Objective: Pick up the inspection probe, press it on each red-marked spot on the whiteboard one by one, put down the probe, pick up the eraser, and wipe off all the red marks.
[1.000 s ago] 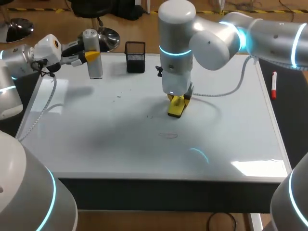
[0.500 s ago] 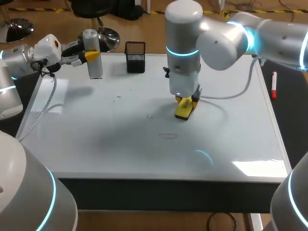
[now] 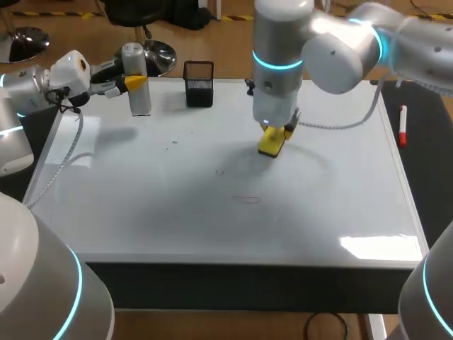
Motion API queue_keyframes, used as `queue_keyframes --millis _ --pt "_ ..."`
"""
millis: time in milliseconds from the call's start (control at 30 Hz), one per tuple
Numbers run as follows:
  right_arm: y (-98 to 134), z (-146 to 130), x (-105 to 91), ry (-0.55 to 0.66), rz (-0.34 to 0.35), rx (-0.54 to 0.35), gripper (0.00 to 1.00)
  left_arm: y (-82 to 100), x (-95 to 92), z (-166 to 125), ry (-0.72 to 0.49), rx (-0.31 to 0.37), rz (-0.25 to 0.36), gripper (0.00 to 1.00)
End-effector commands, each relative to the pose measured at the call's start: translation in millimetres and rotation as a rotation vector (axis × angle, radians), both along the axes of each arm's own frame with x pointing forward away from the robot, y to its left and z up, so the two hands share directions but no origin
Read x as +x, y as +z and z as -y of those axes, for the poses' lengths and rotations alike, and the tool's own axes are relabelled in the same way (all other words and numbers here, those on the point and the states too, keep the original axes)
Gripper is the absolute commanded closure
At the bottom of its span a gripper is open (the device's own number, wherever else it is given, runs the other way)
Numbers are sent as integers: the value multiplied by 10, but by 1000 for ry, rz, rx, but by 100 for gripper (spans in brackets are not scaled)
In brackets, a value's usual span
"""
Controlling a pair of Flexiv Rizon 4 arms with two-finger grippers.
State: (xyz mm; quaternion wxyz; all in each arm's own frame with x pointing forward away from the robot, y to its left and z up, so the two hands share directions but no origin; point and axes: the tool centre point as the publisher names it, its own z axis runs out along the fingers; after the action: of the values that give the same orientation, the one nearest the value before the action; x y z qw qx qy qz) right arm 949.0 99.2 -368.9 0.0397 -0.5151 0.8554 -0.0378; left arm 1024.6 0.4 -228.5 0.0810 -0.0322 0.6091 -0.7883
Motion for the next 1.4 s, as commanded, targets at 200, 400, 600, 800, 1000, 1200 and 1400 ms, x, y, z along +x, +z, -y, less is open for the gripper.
queue_keyframes --millis 200,400,600,800,1000,1200,1400 --pt "341 -21 -1 34 26 -4 100 20 -20 9 7 1 1 100" --pt "302 75 115 2 9 35 100 20 -20 9 7 1 1 100" --pt "351 363 385 -53 6 50 100 20 -20 9 7 1 1 100" --pt "302 733 744 -96 -39 44 100 20 -20 9 7 1 1 100" --pt "230 1018 1078 -134 -90 49 100 20 -20 9 7 1 1 100" --pt "218 1178 1406 -141 -122 100 100 20 -20 9 7 1 1 100" --pt "174 1236 1640 -153 -154 80 100 20 -20 9 7 1 1 100"
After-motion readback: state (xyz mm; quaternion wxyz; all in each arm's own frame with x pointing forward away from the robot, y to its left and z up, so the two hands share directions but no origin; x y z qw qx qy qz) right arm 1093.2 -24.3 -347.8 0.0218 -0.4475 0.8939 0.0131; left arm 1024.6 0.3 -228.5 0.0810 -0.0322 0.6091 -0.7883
